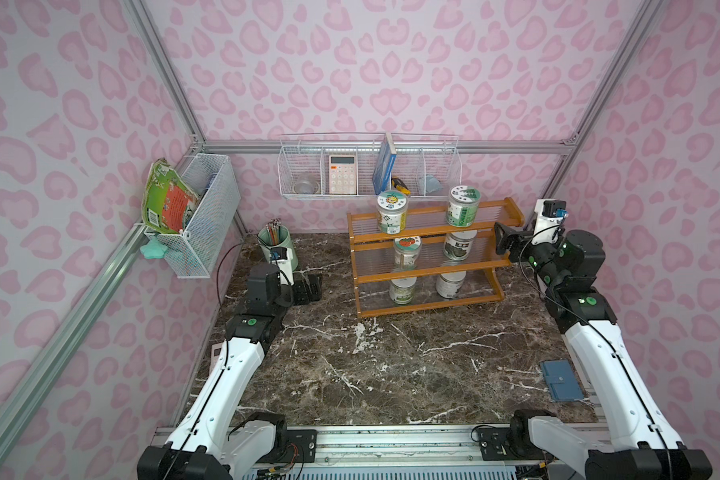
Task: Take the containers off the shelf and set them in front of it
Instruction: 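Pick up a container from the shelf.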
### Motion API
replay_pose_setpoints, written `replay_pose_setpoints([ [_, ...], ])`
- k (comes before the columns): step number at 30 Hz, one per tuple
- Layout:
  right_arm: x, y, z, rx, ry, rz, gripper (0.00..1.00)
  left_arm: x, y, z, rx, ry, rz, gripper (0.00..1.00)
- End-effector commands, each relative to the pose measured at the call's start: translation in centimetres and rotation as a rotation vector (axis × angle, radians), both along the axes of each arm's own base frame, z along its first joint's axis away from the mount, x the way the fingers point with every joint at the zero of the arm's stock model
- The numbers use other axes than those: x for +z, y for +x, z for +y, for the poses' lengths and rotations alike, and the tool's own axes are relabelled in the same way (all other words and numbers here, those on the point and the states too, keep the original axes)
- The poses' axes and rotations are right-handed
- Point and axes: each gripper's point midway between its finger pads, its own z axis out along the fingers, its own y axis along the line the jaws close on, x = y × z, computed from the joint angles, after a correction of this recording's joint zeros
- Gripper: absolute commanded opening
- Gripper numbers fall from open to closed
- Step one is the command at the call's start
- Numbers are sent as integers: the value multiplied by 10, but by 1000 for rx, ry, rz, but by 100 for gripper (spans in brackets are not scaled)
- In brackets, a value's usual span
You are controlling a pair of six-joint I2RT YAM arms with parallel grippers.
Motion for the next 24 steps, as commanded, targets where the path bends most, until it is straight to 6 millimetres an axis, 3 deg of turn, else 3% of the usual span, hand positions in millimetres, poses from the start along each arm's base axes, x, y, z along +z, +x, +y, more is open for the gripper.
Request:
replay_pose_setpoints([
  [1,7,-6,33,205,13,39,99,5,-12,-25,-147,-33,-8,100],
  [4,13,2,44,275,7,50,99,10,-15,-32,-183,-50,-17,100],
  [5,24,5,47,293,5,35,99,10,-15,-33,-188,-55,-19,100],
  [8,27,15,53,330,12,58,99,11,-14,-37,-207,-64,-16,100],
  [15,19,48,52,296,1,80,99,11,-13,-41,-230,-74,-4,99],
  [24,9,85,73,224,-124,62,99,9,-13,-38,-218,-57,-2,100],
])
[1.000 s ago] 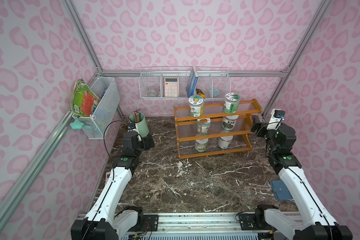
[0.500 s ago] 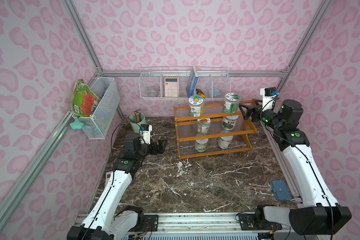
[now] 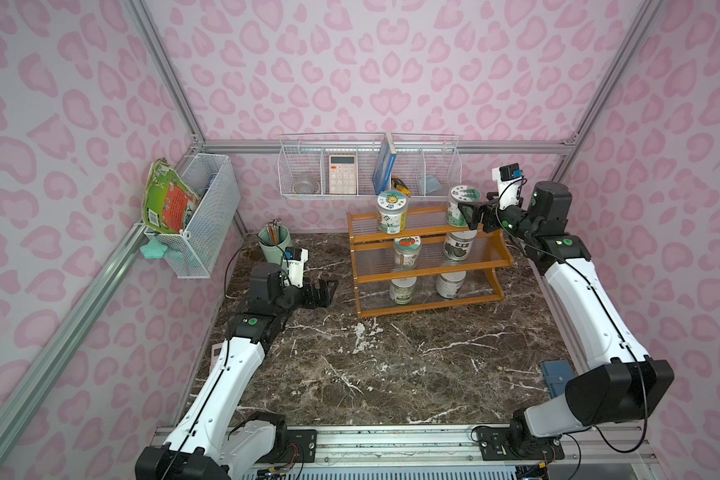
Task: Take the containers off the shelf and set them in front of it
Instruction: 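Pick up a container from the shelf.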
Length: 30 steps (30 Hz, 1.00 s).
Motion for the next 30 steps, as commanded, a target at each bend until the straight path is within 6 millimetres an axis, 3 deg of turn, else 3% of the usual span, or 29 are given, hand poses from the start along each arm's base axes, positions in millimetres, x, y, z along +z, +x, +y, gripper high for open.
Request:
replay_pose_setpoints([
  [1,1,13,-2,-65,-66,-37,99,1,1,0,-6,11,-6,99],
  [19,-4,46,3,-111,-84,-42,99,2,0,1,-2,18,-11,99],
  [30,-22,66,5,-110,-66,5,99,2,0,1,-2,19,-10,100],
])
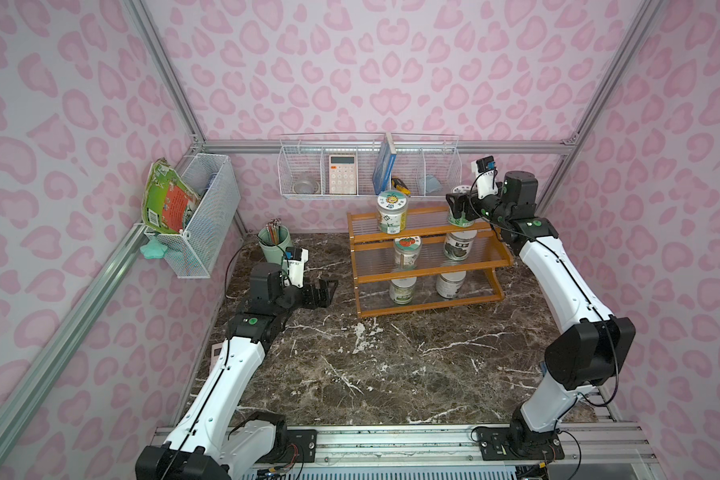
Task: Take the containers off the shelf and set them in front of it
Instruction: 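Pick up a container from the shelf, then place the container at the center of the board.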
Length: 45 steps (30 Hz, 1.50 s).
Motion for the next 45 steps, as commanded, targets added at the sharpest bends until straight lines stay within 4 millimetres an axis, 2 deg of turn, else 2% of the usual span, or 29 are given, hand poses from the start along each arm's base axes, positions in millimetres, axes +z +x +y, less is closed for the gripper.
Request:
replay_pose_setpoints([
  [1,5,1,-2,-5,17,-12,99,3,0,1,-3,12,-11,100],
  [4,6,-1,-3,-11,23,-26,99,4,0,1,-1,12,-13,100],
  [10,13,-6,-6,-16,30,-41,80,3,0,1,-1,12,-11,100],
  [18,24,-12,-5,-5,42,-61,79,4,0,2,6,13,-13,100],
  [23,35,-28,-6,0,55,-80,79,3,0,2,7,13,-10,100],
  [26,36,-49,-6,-1,60,-85,79,3,0,2,7,9,-9,100],
  [31,32,-96,-5,-8,86,-100,80,3,0,1,1,2,-8,100],
  [33,37,-115,-2,-10,91,-118,80,3,1,0,-1,-3,-7,100],
  [34,23,-123,-1,-18,81,-93,80,4,0,-1,-4,-5,-8,100],
  [38,13,-162,5,-15,87,-96,80,5,-1,-2,-8,-10,-11,100],
  [40,1,-180,10,-11,81,-85,80,5,-2,-2,-7,-12,-13,100],
  [45,-45,-213,6,-37,88,-41,80,5,-4,-4,-13,-11,-14,100],
])
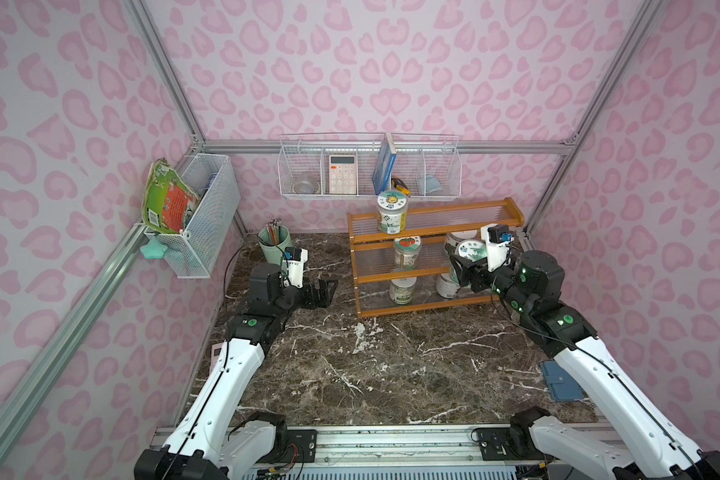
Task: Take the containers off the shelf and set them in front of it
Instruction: Place the container at the center of the board.
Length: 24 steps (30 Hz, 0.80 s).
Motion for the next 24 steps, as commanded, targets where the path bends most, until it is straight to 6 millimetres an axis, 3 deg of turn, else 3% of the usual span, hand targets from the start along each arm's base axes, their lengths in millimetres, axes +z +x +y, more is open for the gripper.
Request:
replay_pose_setpoints([
  [1,-14,-7,-13,-74,54,-5,80,1,-1,-3,-13,-5,-3,100],
  [8,-92,-16,-23,-137,84,101,81,-3,-2,-4,-10,11,2,100],
  [17,-171,-5,-49,-337,112,173,81,-5,-3,-5,-10,29,0,100],
  [24,-197,-5,-83,-537,107,153,80,-5,-2,-5,-8,33,-4,100],
])
